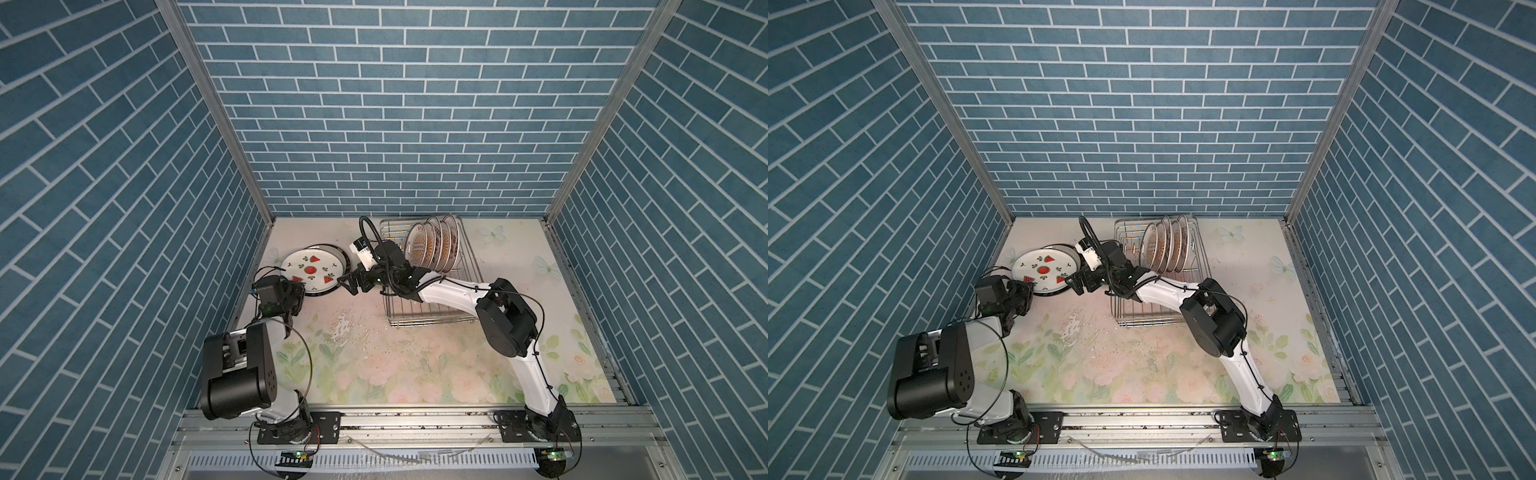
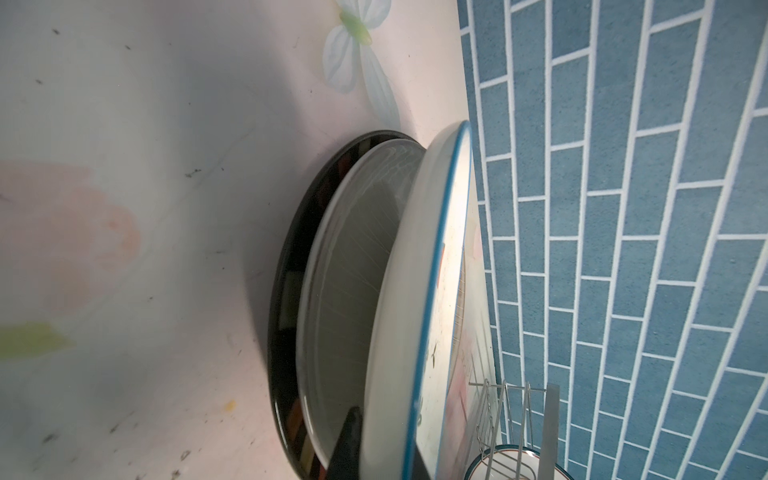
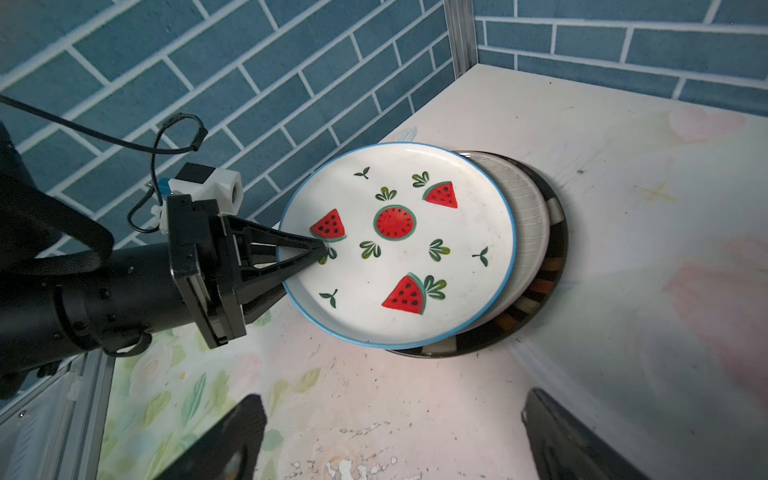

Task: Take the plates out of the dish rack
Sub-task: 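Lower the watermelon plate onto the glass plate with the left gripper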

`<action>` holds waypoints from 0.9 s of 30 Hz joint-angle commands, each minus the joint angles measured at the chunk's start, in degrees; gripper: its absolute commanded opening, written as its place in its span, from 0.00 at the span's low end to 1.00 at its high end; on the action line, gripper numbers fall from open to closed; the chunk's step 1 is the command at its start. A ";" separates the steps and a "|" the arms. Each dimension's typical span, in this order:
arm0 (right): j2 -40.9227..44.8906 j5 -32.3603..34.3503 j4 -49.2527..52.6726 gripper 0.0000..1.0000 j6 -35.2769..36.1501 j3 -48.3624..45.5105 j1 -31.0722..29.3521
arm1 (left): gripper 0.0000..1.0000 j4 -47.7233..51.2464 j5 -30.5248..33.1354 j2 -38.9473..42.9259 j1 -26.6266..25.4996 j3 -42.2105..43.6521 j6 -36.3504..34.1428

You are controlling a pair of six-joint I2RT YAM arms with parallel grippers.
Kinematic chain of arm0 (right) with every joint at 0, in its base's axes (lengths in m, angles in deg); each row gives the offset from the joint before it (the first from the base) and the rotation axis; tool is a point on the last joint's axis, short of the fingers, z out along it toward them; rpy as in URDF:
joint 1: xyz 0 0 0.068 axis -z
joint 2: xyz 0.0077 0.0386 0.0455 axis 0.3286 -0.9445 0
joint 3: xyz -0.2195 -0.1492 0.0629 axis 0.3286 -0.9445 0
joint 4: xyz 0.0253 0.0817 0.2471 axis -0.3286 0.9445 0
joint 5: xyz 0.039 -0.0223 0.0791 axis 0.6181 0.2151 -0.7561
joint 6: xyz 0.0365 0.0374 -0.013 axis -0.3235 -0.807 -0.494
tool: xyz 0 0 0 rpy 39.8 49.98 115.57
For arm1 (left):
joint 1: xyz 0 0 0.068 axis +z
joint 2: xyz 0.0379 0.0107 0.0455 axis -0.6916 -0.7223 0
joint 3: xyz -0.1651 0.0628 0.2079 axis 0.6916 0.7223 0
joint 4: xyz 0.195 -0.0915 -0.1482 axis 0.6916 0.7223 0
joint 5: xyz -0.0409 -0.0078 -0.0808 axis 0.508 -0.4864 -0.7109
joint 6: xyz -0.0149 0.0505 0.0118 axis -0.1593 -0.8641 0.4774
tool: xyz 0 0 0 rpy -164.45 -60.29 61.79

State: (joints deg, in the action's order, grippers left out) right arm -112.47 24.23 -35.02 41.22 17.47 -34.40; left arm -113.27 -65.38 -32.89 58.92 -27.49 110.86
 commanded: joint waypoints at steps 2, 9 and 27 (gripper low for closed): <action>-1.54 -0.47 0.55 0.98 1.33 1.80 -0.29 | 0.09 -5.39 -0.20 1.60 0.31 -3.06 -1.16; -1.44 -0.03 0.05 0.98 1.20 1.39 -0.29 | 0.18 -1.48 0.77 2.27 0.31 -3.55 -2.76; -1.45 -0.20 -0.49 0.98 1.07 0.79 -0.29 | 0.32 -1.17 -0.55 -1.75 0.31 -3.99 -4.56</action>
State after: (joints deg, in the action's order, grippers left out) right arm -112.55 24.25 -35.20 41.24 17.47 -34.40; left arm -112.55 -65.01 -34.25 58.96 -29.68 107.85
